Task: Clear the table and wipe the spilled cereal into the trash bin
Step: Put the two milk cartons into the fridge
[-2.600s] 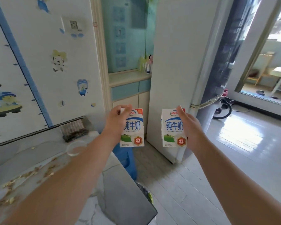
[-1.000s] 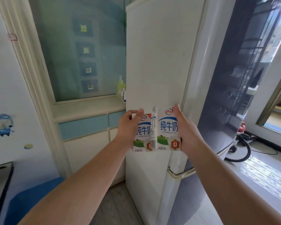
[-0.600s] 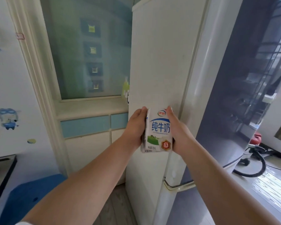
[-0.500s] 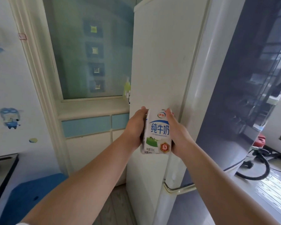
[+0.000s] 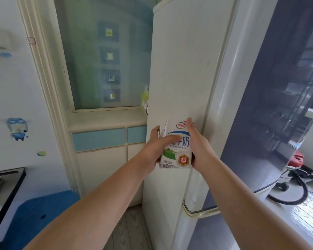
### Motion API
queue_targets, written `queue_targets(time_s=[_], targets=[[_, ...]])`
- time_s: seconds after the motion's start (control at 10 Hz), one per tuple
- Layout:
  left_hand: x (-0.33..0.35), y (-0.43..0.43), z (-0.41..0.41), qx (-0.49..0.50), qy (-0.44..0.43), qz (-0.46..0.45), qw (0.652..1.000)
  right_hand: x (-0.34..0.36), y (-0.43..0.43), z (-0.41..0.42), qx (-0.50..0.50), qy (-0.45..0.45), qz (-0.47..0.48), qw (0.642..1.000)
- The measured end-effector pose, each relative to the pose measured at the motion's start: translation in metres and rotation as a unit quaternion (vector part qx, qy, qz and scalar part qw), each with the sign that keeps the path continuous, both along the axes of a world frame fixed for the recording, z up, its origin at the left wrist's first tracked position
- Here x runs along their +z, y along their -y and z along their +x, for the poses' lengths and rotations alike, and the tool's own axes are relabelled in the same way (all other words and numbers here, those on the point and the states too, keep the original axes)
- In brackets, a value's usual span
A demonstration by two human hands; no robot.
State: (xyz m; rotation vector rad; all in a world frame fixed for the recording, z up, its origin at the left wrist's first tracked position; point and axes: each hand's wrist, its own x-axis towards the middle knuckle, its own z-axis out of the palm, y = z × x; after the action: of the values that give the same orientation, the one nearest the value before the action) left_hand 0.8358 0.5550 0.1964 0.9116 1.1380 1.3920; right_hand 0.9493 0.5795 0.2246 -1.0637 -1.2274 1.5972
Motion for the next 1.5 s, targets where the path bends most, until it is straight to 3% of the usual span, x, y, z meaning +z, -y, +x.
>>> queue_targets(time_s=[0.1, 0.2, 0.3, 0.4, 0.5, 0.6, 0.7, 0.9, 1.1, 1.3, 1.4, 1.5], targets=[[-0.005, 0.004, -0.002, 0.006, 0.075, 0.014, 0.997, 0.003, 0.007, 0.005, 0.021, 0.064, 0.074, 0.995], [-0.008, 0.006, -0.006, 0.026, 0.147, 0.009, 0.989, -0.011, -0.004, 0.029, -0.059, 0.420, 0.498, 0.756], [-0.012, 0.008, -0.015, 0.041, 0.174, 0.007, 0.984, -0.032, -0.025, 0.061, -0.010, 0.653, 0.693, 0.306], [-0.015, 0.012, -0.018, 0.042, 0.178, 0.013, 0.983, -0.035, -0.027, 0.077, 0.065, 0.801, 0.568, 0.178], [-0.017, 0.017, -0.016, 0.040, 0.155, 0.002, 0.987, -0.034, -0.026, 0.081, 0.100, 0.841, 0.514, 0.140], [-0.021, 0.018, -0.010, 0.043, 0.135, -0.010, 0.990, -0.032, -0.018, 0.078, 0.092, 0.839, 0.520, 0.129], [-0.024, 0.020, -0.002, 0.046, 0.131, -0.013, 0.990, -0.031, -0.016, 0.075, 0.084, 0.837, 0.519, 0.153], [-0.026, 0.024, 0.006, 0.028, 0.120, -0.004, 0.992, -0.034, -0.015, 0.068, 0.072, 0.857, 0.486, 0.158], [-0.028, 0.019, 0.008, 0.009, 0.111, -0.006, 0.994, -0.035, -0.019, 0.066, 0.079, 0.844, 0.508, 0.153], [-0.025, 0.008, 0.014, 0.003, 0.110, -0.027, 0.994, -0.036, 0.008, 0.105, 0.050, 0.838, 0.530, 0.118], [-0.021, 0.005, 0.028, -0.007, 0.105, -0.031, 0.994, -0.037, 0.032, 0.129, 0.028, 0.839, 0.529, 0.124], [-0.019, 0.006, 0.044, -0.037, 0.088, -0.030, 0.995, -0.040, 0.052, 0.138, 0.016, 0.839, 0.520, 0.157]])
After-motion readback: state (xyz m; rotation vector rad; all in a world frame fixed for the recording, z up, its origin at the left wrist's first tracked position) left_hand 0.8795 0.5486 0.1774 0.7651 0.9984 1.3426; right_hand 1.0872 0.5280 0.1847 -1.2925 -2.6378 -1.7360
